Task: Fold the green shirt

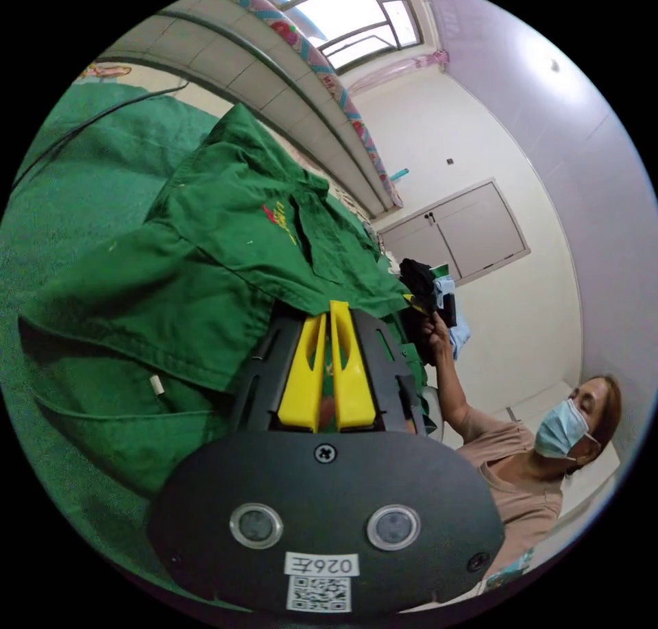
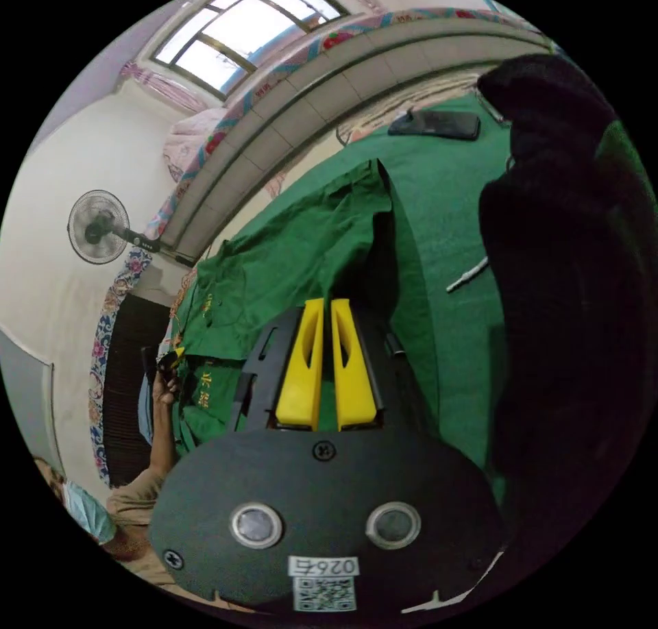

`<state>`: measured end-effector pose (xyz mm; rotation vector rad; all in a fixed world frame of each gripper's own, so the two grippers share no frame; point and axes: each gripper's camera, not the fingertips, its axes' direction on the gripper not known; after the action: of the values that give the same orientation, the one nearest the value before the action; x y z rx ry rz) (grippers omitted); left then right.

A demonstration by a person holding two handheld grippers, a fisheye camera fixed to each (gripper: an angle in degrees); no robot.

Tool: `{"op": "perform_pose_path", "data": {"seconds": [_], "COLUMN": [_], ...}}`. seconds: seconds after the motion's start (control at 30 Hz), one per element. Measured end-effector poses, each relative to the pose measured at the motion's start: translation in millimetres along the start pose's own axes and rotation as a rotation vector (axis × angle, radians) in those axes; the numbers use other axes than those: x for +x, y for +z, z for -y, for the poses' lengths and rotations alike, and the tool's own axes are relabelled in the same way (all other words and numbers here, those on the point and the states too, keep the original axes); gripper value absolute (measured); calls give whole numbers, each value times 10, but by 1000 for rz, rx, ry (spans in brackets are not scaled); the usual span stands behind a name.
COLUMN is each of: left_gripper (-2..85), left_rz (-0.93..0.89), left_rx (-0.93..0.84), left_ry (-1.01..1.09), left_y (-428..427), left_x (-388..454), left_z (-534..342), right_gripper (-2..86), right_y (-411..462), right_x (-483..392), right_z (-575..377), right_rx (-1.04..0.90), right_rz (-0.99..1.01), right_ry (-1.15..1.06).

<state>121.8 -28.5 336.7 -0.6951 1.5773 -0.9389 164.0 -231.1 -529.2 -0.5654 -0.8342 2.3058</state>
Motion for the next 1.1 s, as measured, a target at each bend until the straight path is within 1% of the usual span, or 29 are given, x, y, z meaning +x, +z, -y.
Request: {"op": "perform_pose_path", "data": {"seconds": [0.03,0.1,0.17,0.23,0.27,0.3,0.4,0.43,0.5,0.57,0.6,0.67,0.7,0.73,0.77,0.8,0.83,0.87,0.9,0.97,1.0,1.03,1.07,1.1], "left_gripper": [-9,-10,-9,-10,-10,-10,-10,-10,-10,-10,-10,-9,-9,-9,-8,-8,-9,-9,-9,-10,-10,-10,-10,-10], "left_rz": [-16,-22,1,80,98,106,12,-8,0,29,63,139,204,251,261,297,360,385,403,401,386,350,325,275], "left_rx": [2,-33,-110,-231,-256,-297,-273,-252,-213,-189,-198,-281,-358,-461,-530,-622,-640,-641,-633,-540,-424,-270,-188,-6], "left_ry": [33,71,71,37,24,0,-58,-62,-45,-10,16,57,79,103,115,140,161,165,172,207,248,281,300,326], "left_y": [-9,24,136,350,400,481,423,332,171,50,19,63,124,207,260,326,324,311,275,181,96,4,-41,-121], "left_x": [83,189,235,191,165,113,44,59,141,287,403,585,697,800,843,928,1003,1029,1064,1133,1192,1236,1252,1257], "left_z": [13,31,29,-18,-37,-76,-129,-141,-163,-180,-186,-190,-205,-239,-266,-331,-397,-424,-463,-502,-532,-582,-620,-736], "right_gripper": [-13,-14,-14,-13,-10,-8,22,40,59,63,60,34,23,2,-3,-5,-7,-8,-8,-9,-9,-9,-9,-9], "right_y": [-106,-147,79,302,453,509,574,594,587,543,537,562,579,620,659,675,704,741,766,907,950,1047,1142,1185], "right_x": [-84,-174,-134,-55,-25,-23,-118,-178,-298,-570,-657,-979,-1051,-1182,-1293,-1346,-1449,-1552,-1604,-1762,-1788,-1806,-1805,-1800], "right_z": [-17,-32,2,5,10,11,9,-8,-46,-124,-151,-257,-281,-328,-377,-403,-455,-502,-524,-583,-594,-604,-615,-627], "right_rx": [52,56,-99,-192,-258,-277,-278,-284,-278,-234,-217,-160,-147,-122,-91,-71,-33,-18,-20,-72,-91,-147,-207,-232], "right_rz": [-25,-137,-240,-265,-266,-268,-269,-299,-365,-516,-544,-680,-730,-832,-907,-926,-918,-855,-811,-621,-573,-495,-442,-425], "right_ry": [-19,-33,-16,9,15,16,8,-2,-10,-46,-64,-123,-135,-161,-185,-199,-229,-271,-296,-355,-365,-360,-352,-348]}}
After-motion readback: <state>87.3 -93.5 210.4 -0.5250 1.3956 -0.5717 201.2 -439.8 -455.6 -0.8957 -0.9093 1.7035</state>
